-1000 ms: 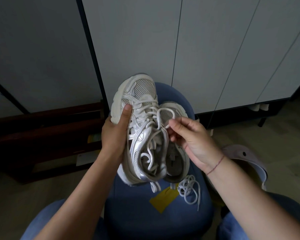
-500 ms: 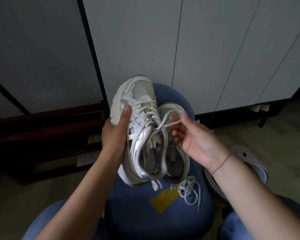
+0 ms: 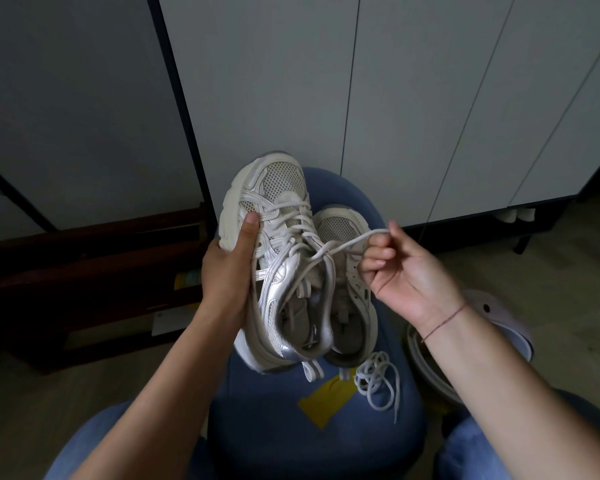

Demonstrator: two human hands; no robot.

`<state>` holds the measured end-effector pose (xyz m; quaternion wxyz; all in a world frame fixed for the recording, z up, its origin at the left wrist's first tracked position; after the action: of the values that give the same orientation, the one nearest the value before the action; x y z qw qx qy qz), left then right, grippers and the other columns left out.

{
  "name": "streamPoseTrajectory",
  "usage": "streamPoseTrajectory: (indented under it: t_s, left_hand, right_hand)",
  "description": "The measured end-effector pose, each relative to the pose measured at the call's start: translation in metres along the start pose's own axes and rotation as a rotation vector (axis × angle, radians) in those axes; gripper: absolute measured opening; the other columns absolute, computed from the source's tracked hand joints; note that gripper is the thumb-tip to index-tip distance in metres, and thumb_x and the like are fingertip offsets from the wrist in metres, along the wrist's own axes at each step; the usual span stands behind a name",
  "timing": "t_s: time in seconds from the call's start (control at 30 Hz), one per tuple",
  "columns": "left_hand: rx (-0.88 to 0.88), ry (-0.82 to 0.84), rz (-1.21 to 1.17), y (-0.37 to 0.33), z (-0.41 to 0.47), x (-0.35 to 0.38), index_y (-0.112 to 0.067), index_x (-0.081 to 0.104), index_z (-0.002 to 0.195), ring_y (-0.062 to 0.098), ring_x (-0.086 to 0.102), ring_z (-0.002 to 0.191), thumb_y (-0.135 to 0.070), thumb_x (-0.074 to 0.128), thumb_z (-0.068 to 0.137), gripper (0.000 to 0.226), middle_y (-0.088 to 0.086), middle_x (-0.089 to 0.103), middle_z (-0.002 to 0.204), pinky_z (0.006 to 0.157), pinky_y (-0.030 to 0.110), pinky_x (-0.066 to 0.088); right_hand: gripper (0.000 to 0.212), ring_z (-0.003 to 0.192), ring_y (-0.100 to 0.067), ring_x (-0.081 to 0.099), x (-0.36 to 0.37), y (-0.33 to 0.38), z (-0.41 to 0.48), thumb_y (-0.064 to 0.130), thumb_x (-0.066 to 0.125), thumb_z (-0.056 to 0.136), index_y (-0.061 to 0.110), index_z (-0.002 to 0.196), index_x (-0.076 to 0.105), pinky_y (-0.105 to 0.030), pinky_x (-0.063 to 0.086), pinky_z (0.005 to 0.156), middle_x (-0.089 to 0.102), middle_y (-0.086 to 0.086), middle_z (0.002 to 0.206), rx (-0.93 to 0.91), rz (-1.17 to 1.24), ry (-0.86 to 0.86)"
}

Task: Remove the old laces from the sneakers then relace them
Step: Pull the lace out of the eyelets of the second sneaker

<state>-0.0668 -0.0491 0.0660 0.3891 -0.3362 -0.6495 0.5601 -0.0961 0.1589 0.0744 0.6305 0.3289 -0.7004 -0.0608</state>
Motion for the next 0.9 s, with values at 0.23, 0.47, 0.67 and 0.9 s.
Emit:
streamPoseTrajectory:
  t_s: [0.23, 0.47, 0.67, 0.9]
  left_hand:
    - [-0.007, 0.000, 0.025, 0.004, 0.001, 0.001, -0.021, 0.067, 0.111, 0.016, 0.073, 0.095, -0.074, 0.072, 0.056, 0.077, -0.003, 0.076, 0.103, 0.095, 0.041, 0.055]
    - [0.009, -0.009, 0.052, 0.002, 0.000, 0.000, -0.021, 0.067, 0.114, 0.014, 0.072, 0.096, -0.073, 0.072, 0.060, 0.075, -0.003, 0.075, 0.104, 0.096, 0.040, 0.054]
    - [0.005, -0.034, 0.043, 0.001, 0.002, -0.003, -0.020, 0.066, 0.111, 0.013, 0.073, 0.093, -0.064, 0.071, 0.071, 0.060, -0.003, 0.075, 0.103, 0.092, 0.038, 0.056]
    - [0.005, -0.043, 0.066, 0.001, 0.002, -0.004, -0.017, 0.064, 0.117, 0.013, 0.072, 0.093, -0.067, 0.071, 0.067, 0.071, -0.002, 0.074, 0.105, 0.089, 0.035, 0.056]
  right_hand:
    - [0.013, 0.060, -0.008, 0.053, 0.011, -0.021, -0.011, 0.020, 0.064, 0.073, 0.009, 0.076, 0.070, -0.015, 0.046, 0.055, 0.063, -0.002, 0.070, -0.068, -0.511, 0.111]
    - [0.014, 0.048, -0.007, 0.052, 0.009, -0.011, -0.011, 0.017, 0.062, 0.079, 0.005, 0.074, 0.057, -0.015, 0.042, 0.048, 0.060, 0.000, 0.055, -0.198, -0.547, -0.008]
    - [0.025, 0.044, -0.006, 0.044, -0.004, 0.008, -0.003, 0.023, 0.052, 0.094, 0.014, 0.071, 0.052, -0.015, 0.038, 0.043, 0.052, 0.001, 0.054, -0.143, -0.220, -0.073]
    - [0.022, 0.059, -0.006, 0.058, 0.012, -0.015, -0.013, 0.018, 0.071, 0.064, 0.009, 0.084, 0.066, -0.016, 0.048, 0.059, 0.067, 0.001, 0.071, -0.149, -0.670, 0.132]
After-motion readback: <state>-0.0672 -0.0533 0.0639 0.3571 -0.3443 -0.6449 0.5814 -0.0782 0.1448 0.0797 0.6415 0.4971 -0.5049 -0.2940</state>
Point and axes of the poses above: each hand's wrist, its own z-axis towards the middle knuckle, its own x-axis out of the palm, y = z × x, the point moved 6 cm from there along z, towards the middle knuckle
